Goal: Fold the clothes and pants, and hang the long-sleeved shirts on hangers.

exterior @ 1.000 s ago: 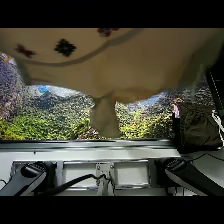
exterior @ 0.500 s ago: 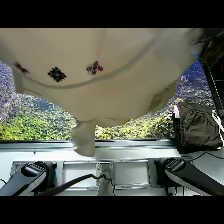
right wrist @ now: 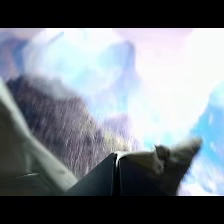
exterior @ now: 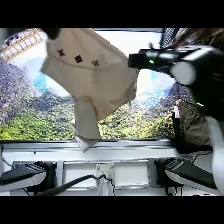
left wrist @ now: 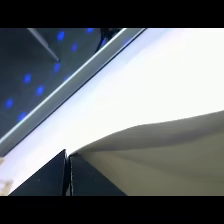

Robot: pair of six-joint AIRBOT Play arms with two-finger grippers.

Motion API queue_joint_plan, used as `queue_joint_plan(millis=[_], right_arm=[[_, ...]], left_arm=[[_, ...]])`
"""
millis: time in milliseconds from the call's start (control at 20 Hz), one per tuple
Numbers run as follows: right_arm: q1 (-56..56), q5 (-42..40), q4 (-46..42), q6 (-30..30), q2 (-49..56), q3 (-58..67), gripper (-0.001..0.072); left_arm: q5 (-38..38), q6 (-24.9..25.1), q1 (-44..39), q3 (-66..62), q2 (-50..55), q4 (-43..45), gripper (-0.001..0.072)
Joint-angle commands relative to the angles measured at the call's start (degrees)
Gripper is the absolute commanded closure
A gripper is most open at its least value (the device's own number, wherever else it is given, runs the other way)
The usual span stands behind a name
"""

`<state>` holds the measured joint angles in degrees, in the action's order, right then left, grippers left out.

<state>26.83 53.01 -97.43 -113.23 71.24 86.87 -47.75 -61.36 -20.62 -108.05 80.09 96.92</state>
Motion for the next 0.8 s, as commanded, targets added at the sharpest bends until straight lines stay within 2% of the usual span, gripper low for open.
queue_joint_plan(millis=[0,50,100,150,200,250,350,400,500,550,600,750], right_arm=[[-6.49,-24.85,-2.21,-11.82,13.64,0.83,0.0693],[-9.03,-27.63,1.6,-12.57,18.78,4.66,0.0637],[-11.17,-26.73,7.37,-11.26,22.8,8.5,0.0365],[-12.94,-22.25,14.53,-4.76,25.49,12.35,0.0269],[-14.29,-17.75,19.85,2.95,26.32,14.43,0.0275],[-15.23,-13.35,22.16,8.98,26.16,15.5,0.0275],[-16.17,-4.87,19.93,12.44,25.0,15.91,0.0276],[-16.24,-0.26,17.62,12.39,24.65,15.91,0.0276],[-16.24,7.13,14.97,12.44,24.61,15.61,0.0276],[-16.04,9.22,14.71,12.57,24.59,15.08,0.0276],[-15.67,10.54,14.84,12.85,24.59,14.45,0.0276],[-13.51,12.02,14.99,12.94,24.11,13.33,0.0276]], left_arm=[[17.92,-9.73,0.9,-0.07,12.57,0.33,0.0701],[22.29,-17.77,1.16,-0.09,14.75,0.33,0.07],[24.46,-28.28,1.57,-0.09,16.52,0.35,0.0648],[22.88,-38.03,2.27,-0.09,17.33,0.33,0.0411],[18.6,-47.41,3.23,-0.07,17.53,0.35,0.0217],[13.81,-52.28,4.31,-0.09,17.46,0.33,0.0202],[2.78,-52.3,6.58,-0.09,16.92,0.31,0.0219],[-2.08,-50.58,7.37,-0.07,16.68,0.31,0.0253],[-12.76,-43.69,8.07,-0.04,16.37,-0.13,0.0268],[-18.21,-39.01,8.07,0.15,16.15,-1.16,0.0371],[-21.84,-36.09,7.98,1.18,15.39,-3.65,0.0415],[-25.0,-34.36,7.89,9.29,9.86,-13.9,0.0418]])
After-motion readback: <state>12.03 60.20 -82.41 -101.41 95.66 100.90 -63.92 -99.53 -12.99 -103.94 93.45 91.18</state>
